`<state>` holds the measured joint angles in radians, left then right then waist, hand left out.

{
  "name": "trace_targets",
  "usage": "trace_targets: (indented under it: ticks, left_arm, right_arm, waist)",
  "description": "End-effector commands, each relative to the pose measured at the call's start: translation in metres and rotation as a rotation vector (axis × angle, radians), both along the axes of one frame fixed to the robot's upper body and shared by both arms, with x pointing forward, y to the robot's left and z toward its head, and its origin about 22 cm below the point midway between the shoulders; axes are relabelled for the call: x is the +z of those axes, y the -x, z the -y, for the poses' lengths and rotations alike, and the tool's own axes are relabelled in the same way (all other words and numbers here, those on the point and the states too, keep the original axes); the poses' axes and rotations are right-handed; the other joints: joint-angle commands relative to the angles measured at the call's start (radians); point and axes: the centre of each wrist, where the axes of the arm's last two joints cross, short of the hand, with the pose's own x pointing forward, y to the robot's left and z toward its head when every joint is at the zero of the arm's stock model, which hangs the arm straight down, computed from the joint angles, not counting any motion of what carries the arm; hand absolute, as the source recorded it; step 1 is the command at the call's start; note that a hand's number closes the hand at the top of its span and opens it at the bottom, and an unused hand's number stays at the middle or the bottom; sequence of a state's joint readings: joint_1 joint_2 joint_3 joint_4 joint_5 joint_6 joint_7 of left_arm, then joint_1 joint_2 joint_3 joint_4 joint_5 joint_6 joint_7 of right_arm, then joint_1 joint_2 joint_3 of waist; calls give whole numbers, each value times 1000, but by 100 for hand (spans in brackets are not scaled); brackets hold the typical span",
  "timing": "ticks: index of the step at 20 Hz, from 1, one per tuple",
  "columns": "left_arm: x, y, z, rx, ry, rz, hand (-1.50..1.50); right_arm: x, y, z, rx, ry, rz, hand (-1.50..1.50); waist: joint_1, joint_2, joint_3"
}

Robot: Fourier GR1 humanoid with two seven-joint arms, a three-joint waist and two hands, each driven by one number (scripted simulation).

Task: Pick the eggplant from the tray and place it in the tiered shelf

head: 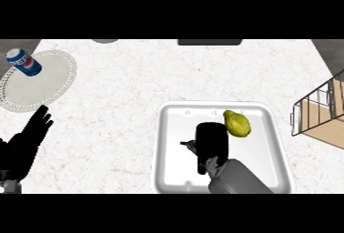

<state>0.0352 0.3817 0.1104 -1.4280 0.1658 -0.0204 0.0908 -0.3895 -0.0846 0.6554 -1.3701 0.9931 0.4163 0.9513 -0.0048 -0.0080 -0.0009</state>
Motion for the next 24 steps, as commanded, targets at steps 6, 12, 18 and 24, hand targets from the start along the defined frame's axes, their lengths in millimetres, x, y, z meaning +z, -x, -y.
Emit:
trace_targets:
  ticks: [6, 12, 18, 24]
  left_arm:
    - [-7, 14, -9, 87, 10, -28, 0]
    - [-12, 30, -17, 105, 2, -19, 0]
    - [-10, 38, -23, 85, -2, -22, 0]
    - [-12, 37, -6, 86, 5, -16, 0]
  right_arm:
    - [78, 31, 130, 68, -280, 406, 150]
    - [118, 86, 194, 21, -410, 478, 150]
    - [160, 119, 230, -82, -662, 591, 150]
    - [206, 152, 259, -88, -695, 715, 150]
  waist:
    - [-93, -15, 4]
    - [-101, -15, 3]
    - [-90, -13, 3]
    - [-77, -13, 2]
